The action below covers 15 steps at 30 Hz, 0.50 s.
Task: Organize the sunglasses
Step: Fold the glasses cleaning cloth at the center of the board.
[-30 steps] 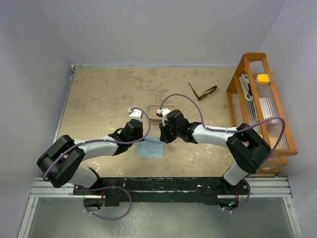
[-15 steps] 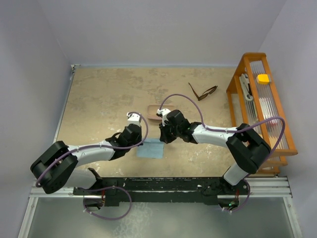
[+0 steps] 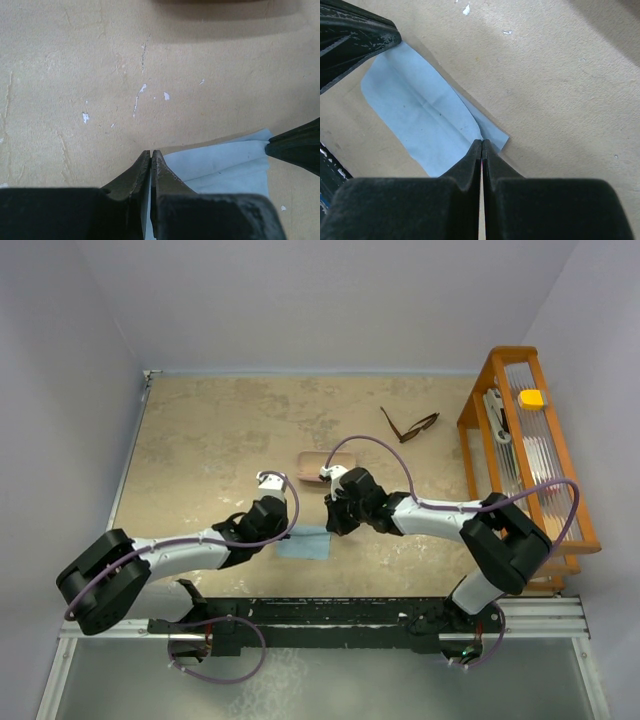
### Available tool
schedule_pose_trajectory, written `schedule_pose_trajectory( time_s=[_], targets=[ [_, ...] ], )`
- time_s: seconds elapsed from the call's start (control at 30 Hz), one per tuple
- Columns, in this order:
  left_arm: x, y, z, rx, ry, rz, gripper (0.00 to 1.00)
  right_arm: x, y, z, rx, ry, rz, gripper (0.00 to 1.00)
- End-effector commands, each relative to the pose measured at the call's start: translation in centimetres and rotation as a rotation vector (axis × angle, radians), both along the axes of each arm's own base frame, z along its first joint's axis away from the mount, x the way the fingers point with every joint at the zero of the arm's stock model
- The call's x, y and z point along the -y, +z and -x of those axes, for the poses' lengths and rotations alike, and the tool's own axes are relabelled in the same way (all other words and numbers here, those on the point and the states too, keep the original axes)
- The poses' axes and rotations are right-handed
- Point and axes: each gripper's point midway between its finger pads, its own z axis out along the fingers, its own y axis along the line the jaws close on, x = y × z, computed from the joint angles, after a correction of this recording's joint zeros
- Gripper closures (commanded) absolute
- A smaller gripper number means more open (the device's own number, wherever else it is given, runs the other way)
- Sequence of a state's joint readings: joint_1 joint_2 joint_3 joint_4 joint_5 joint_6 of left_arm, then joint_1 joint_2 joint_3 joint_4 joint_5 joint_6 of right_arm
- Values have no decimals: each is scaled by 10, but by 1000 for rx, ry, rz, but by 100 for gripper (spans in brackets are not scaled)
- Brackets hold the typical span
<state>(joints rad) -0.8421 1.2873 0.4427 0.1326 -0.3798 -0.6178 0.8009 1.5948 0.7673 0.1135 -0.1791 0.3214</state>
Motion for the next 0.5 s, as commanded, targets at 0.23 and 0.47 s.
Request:
schedule_pose_trajectory(
  time_s=[0.23,0.47],
  targets=[
    [-5,7,0,25,31,3,100,-13,17,8,26,29,-68,100],
    [-11,9,0,34,45,-20,100,-18,16,12,22,28,-81,100]
  ],
)
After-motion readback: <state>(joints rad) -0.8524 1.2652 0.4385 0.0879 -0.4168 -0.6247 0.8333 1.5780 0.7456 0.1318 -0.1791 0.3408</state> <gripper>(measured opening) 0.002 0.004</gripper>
